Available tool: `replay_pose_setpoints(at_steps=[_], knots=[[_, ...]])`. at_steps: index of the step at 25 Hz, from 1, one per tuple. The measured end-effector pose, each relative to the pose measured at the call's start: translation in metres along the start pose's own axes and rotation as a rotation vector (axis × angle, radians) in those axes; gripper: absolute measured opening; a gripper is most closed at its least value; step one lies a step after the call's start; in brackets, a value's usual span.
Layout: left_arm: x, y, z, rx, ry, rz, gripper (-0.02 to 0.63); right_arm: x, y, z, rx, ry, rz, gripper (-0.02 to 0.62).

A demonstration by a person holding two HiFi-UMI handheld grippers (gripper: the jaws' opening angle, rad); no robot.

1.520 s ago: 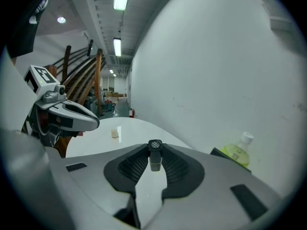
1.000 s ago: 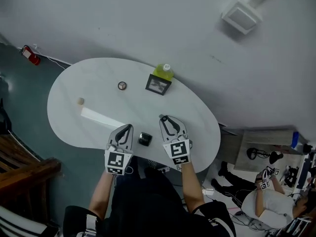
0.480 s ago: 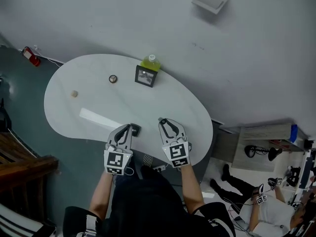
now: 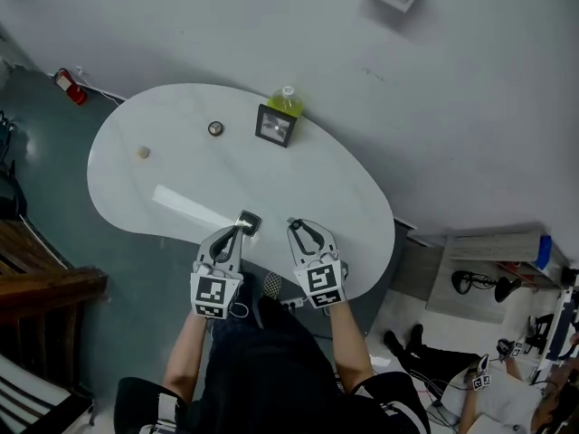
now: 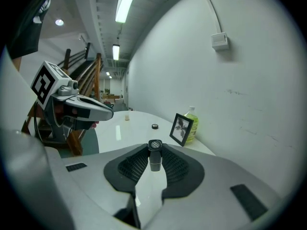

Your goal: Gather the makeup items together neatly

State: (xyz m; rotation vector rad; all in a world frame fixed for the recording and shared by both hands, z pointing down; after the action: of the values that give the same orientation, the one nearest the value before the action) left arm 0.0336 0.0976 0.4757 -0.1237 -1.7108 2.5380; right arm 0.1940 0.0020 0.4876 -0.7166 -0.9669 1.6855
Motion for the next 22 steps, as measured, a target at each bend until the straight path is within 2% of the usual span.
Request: replay_pose_setpoints(at_steps=[11, 15, 22], knots=[[0.015, -0.036, 0.01, 0.069, 0.001, -0.004, 0.02, 0.022, -0.034, 0.035, 0.06, 0.067, 0.034, 0.106], [0.018, -0.056, 0.019, 0.096, -0.011, -0.013, 0.02, 0.023, -0.059, 0.052, 0.093, 0.076, 0.059, 0.106], [0.02, -0.08, 0.031, 0.133, -0.03, -0.017, 0.02, 0.023, -0.076, 0.069, 0.124, 0.076, 0.073, 0.106]])
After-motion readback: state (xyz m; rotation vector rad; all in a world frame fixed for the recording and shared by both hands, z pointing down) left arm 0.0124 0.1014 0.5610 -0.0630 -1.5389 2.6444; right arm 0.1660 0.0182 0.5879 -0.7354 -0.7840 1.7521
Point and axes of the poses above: the fingertips, and each gripper's own axes: z forward along the fingers, x to its left, y out of its top, the point moved 7 cm from there along -z, backward along the fingers, and after that the axes turned 11 degrees about y, right-handed, at the moved point
